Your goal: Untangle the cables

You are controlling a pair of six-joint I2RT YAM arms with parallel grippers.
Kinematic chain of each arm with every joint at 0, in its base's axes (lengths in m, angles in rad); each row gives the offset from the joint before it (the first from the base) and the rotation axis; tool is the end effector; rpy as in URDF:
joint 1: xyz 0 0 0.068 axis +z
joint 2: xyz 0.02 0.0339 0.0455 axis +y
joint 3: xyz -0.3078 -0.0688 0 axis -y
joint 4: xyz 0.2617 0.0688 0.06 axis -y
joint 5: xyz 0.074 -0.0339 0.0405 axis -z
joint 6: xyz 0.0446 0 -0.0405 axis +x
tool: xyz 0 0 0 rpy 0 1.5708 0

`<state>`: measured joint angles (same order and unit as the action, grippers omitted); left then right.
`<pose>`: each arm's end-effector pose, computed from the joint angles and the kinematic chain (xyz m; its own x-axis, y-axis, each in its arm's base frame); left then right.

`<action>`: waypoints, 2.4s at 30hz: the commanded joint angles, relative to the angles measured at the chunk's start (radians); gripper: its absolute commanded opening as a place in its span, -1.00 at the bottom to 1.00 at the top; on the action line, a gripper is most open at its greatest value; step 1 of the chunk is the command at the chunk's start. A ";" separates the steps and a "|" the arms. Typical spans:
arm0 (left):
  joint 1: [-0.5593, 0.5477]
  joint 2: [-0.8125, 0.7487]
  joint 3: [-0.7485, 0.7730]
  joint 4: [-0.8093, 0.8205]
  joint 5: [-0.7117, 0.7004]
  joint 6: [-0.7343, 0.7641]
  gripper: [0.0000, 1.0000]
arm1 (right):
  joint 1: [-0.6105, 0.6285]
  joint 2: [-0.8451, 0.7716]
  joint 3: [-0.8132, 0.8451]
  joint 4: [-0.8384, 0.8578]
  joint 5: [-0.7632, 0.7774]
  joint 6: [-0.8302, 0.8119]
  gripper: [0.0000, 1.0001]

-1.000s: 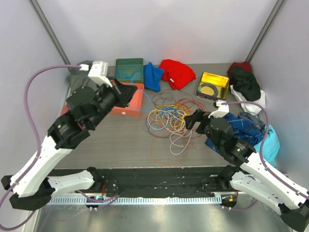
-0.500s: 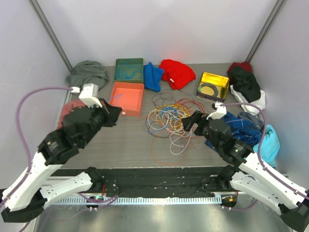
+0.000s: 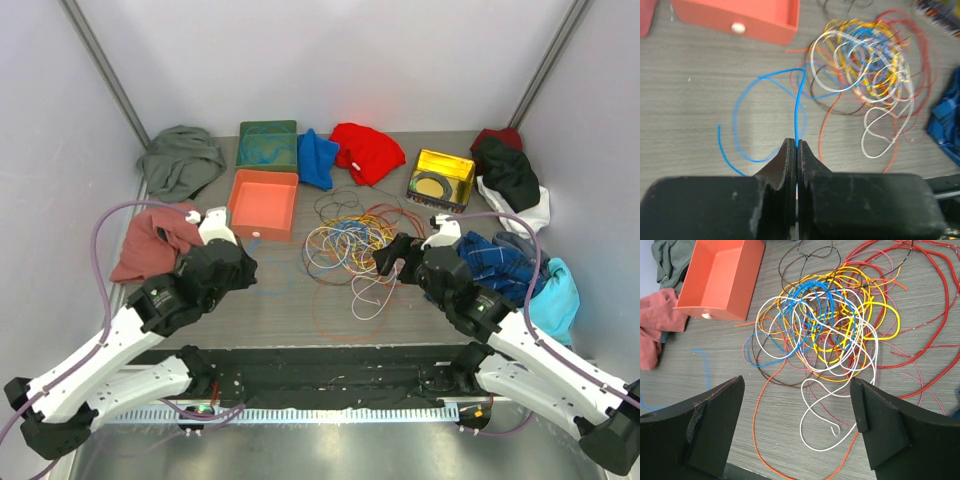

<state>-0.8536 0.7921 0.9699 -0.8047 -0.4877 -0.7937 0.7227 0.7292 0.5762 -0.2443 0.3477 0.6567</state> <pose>0.1095 -0.0937 0.3714 -0.5672 -0.3079 -0.7639 0.0171 0.9229 -0.3846 0.1339 0.0978 0.2931 -0.4656 0.3547 -0.8108 -0.1287 0.8793 0.4585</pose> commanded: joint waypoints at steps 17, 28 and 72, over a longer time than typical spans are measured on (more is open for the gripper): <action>-0.001 0.392 -0.103 0.021 -0.045 -0.219 -0.68 | 0.000 -0.050 -0.055 0.023 0.016 -0.003 0.92; -0.001 0.502 -0.096 0.087 0.014 -0.196 0.21 | 0.000 -0.068 -0.068 0.008 0.028 -0.005 0.93; -0.004 0.707 -0.255 0.360 0.163 -0.205 -0.74 | 0.001 -0.054 -0.070 -0.020 0.045 -0.009 0.93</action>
<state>-0.8555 1.4723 0.7567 -0.5423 -0.3687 -0.9787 0.7227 0.6800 0.4950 -0.2771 0.3721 0.6525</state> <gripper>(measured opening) 0.207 0.965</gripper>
